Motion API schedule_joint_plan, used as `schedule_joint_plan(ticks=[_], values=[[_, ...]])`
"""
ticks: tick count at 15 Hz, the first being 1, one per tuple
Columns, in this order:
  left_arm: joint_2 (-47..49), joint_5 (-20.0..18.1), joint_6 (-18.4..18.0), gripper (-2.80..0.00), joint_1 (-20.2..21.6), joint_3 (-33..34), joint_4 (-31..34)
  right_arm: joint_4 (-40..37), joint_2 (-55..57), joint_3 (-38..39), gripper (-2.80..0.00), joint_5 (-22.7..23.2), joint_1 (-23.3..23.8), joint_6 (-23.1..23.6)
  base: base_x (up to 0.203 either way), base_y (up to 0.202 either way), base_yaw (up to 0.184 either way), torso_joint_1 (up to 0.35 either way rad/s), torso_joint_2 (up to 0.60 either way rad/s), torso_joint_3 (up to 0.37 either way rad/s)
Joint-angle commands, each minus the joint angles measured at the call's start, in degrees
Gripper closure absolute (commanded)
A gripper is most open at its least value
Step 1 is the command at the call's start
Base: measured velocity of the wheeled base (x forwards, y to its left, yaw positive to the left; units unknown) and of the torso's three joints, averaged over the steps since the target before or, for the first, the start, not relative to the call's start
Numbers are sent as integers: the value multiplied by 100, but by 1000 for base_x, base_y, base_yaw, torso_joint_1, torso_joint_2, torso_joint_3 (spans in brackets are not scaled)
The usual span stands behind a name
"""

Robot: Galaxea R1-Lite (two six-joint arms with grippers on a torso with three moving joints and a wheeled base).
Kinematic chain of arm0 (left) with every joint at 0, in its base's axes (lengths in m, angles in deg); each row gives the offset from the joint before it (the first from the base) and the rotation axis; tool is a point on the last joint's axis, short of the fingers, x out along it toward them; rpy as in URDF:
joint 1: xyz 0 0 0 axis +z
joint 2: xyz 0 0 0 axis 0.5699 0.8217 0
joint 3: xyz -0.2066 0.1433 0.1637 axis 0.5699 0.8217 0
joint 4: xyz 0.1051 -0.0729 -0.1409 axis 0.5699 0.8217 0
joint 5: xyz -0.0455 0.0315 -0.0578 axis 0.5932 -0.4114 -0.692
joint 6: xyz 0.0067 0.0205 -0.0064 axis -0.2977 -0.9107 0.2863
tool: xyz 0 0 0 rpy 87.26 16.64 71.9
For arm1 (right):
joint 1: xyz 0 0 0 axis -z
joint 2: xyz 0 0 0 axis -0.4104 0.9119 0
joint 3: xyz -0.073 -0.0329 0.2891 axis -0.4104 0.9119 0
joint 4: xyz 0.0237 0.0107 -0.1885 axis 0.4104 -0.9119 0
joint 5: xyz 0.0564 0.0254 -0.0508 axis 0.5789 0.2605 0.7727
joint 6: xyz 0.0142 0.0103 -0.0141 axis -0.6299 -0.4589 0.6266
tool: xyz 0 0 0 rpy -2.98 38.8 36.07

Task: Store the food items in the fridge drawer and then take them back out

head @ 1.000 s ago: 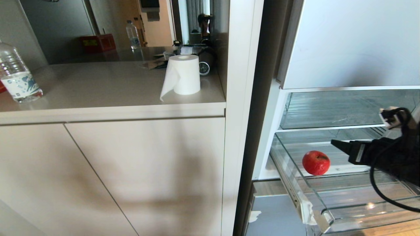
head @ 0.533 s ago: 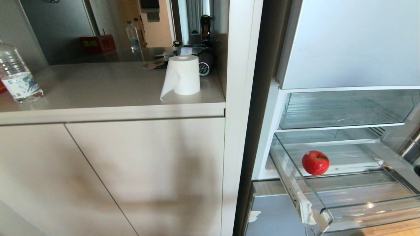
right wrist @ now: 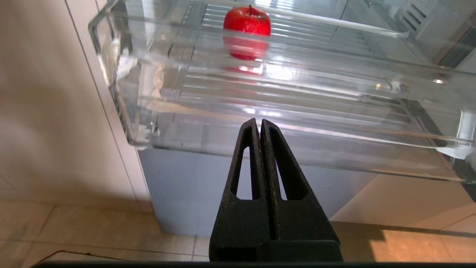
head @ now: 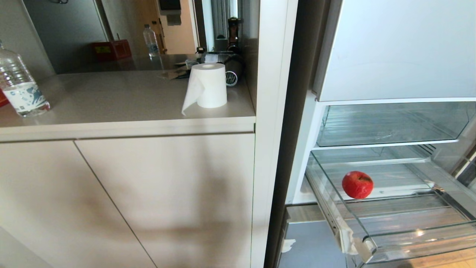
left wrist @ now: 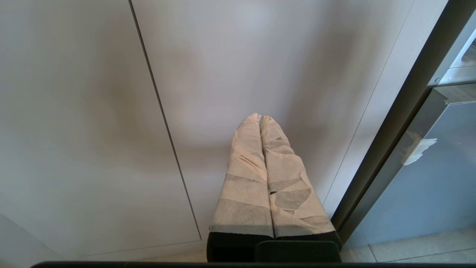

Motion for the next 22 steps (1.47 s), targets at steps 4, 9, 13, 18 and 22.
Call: schedule_joint_plan(ticks=[4,9,13,18,22], values=[[9,0,0,0,0,0,-3,-109,-498,58,0,-84,0,-128,0,0,0,0,0,0],[9,0,0,0,0,0,-1,-116,-490,58,0,-171,0,-142,0,0,0,0,0,0],[9,0,0,0,0,0,-3,-116,-490,58,0,-168,0,-151,2,7,-139,3,3,2],[9,0,0,0,0,0,-3,-116,-490,58,0,-177,0,-162,1,8,-177,3,3,3],[9,0,0,0,0,0,-3,-107,-491,58,0,-212,0,-344,0,7,-174,2,5,4]])
